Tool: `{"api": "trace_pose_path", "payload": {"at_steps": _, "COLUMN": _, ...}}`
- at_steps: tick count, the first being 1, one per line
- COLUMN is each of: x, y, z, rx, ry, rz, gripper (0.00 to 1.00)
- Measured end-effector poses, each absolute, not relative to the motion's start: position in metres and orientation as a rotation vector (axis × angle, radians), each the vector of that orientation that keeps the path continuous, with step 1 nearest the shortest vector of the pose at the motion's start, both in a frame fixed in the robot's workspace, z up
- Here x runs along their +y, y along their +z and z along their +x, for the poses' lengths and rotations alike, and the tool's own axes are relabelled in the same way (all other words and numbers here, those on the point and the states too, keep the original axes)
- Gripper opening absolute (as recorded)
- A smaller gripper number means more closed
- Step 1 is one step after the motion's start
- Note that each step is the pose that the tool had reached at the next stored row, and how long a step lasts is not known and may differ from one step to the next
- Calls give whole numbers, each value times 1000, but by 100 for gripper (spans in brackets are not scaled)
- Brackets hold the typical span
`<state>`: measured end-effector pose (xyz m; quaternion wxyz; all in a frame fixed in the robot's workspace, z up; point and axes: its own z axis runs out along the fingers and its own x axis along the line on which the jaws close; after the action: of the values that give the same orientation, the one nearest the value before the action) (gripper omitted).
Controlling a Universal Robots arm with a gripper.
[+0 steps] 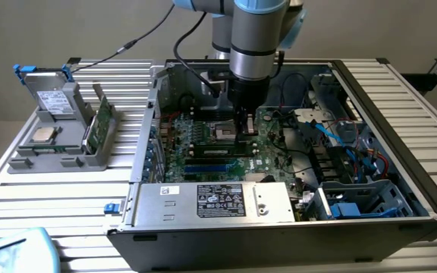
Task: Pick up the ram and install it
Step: 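Press down the ram until it locks into place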
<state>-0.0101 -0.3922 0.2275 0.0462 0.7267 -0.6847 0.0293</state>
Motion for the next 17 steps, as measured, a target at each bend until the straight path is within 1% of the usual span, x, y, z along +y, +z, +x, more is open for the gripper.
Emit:
{"api": "trace_pose_path", "payload": {"at_steps": 6, "x": -392, "y": 231, "z": -13, "rx": -2090, "ry": 87, "rz": 2218, "gripper": 11}}
{"api": "trace_pose_path", "payload": {"at_steps": 17, "x": -392, "y": 231, "z": -38, "rx": -2092, "ry": 82, "rz": 2221, "gripper": 11}}
